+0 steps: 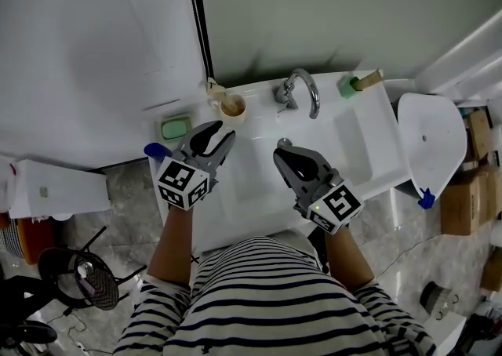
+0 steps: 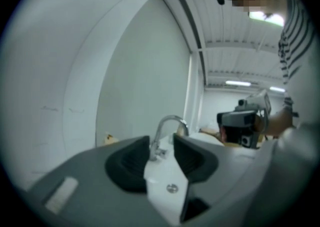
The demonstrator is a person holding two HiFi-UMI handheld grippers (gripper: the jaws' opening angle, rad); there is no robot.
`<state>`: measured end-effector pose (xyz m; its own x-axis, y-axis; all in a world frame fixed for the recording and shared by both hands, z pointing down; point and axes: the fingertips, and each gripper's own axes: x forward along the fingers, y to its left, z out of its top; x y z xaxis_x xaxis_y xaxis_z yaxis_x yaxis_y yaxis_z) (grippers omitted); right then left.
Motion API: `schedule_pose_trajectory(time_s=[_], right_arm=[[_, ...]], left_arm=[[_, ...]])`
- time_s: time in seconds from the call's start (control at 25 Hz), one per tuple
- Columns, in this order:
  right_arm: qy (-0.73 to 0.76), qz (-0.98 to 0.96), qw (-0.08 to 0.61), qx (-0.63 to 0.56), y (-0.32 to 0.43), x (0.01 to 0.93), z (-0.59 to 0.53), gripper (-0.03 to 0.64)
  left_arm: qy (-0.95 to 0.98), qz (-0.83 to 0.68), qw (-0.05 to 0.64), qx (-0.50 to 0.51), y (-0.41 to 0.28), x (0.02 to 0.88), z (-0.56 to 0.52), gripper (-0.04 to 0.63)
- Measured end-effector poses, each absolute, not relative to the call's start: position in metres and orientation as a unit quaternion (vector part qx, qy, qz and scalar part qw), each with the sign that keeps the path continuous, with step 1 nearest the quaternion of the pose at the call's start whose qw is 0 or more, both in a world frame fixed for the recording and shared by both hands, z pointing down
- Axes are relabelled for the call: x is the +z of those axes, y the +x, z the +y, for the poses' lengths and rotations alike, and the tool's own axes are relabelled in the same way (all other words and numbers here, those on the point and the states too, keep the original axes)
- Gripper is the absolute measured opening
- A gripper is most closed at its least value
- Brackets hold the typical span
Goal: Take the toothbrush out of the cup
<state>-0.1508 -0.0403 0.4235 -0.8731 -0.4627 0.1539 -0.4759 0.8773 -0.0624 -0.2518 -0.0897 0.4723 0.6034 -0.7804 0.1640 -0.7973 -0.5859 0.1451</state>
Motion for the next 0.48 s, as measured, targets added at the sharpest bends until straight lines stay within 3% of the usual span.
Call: schedule_pose_trajectory(time_s=[0.48], right_arm=[[0.244,-0.966,0.065,0.05,-0.142,0.42,-0.044,0.008]], left_arm=[[0.852,-0.502,0.129,0.067,-0.271,0.5,-0.132,0.254]])
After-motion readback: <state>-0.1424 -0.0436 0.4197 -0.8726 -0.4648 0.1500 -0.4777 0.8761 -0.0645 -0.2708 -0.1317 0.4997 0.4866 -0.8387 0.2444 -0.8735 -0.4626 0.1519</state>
